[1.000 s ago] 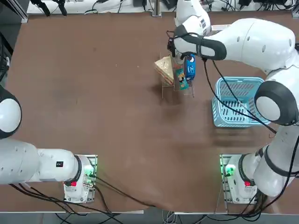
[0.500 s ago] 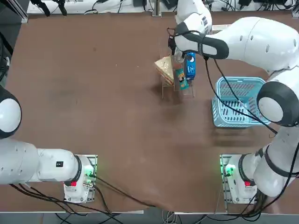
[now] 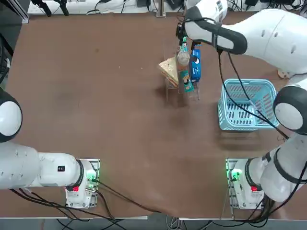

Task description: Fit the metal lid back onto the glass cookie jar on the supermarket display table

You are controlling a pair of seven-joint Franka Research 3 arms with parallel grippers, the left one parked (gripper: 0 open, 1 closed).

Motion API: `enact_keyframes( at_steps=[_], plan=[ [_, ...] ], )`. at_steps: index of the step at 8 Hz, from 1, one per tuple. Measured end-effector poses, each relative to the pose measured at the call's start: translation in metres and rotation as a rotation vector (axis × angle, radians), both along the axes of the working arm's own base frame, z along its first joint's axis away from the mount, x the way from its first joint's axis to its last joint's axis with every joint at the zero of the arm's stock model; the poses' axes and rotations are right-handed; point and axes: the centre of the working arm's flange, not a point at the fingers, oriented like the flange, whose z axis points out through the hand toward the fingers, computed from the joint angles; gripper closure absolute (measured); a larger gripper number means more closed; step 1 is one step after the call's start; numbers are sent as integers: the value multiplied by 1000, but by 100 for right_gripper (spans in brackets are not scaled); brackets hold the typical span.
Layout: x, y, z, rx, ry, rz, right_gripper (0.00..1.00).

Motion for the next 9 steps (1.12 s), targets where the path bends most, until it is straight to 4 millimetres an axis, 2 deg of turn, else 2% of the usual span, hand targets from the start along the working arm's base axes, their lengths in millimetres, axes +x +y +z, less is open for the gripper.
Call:
enact_keyframes(
  at_steps=[1,2,5,7,9],
  plan=[
    [4,-19,21,4,-12,-13,4],
    [10,-46,43,-1,-15,-4,0],
    [13,-159,111,-36,35,96,0],
    [-6,-222,152,-46,77,173,0],
    [-32,-278,181,-50,138,282,0]
  ],
)
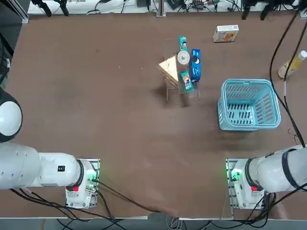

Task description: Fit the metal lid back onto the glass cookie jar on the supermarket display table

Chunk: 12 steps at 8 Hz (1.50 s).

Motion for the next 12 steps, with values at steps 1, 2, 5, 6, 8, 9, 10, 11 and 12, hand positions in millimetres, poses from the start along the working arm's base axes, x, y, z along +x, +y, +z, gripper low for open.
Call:
enact_keyframes(
  at_steps=[1,2,5,6,8,9,10,11,12],
  plan=[
    [-10,-25,10,6,16,52,0],
    [-15,-45,17,13,15,94,0],
    [-6,-54,20,13,-31,133,0],
    [5,-52,19,8,-41,137,0],
    [30,-48,16,0,-50,140,0],
    [38,-48,15,-10,-52,140,0],
    [41,-50,15,-21,-53,139,0],
    [42,-52,14,-24,-49,136,0],
    [44,-56,11,-25,-43,131,0]
  ],
)
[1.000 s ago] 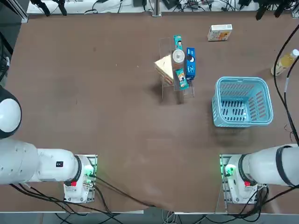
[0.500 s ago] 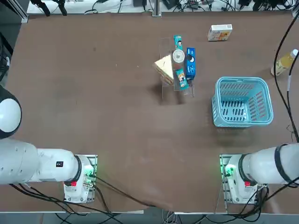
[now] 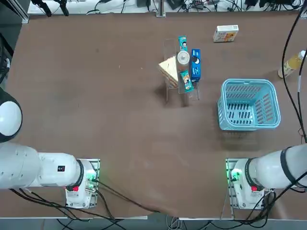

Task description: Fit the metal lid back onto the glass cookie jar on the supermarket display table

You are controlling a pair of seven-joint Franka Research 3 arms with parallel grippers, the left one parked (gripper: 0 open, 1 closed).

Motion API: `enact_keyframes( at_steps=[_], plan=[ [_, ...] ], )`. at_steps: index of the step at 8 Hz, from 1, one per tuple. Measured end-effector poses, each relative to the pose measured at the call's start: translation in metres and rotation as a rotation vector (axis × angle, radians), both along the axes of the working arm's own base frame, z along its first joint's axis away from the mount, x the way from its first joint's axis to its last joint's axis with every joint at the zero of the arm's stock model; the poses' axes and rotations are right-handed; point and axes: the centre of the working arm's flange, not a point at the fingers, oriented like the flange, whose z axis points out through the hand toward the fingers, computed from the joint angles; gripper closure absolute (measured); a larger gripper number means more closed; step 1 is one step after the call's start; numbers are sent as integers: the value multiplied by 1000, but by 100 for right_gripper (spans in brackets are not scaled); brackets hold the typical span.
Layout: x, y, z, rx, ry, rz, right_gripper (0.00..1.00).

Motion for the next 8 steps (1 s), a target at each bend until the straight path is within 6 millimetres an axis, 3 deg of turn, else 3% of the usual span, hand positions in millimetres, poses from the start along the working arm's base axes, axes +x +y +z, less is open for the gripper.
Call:
enact_keyframes(
  at_steps=[5,8],
  plan=[
    [2,-35,-5,70,17,-74,0],
    [4,-30,-10,72,30,-68,0]
  ],
)
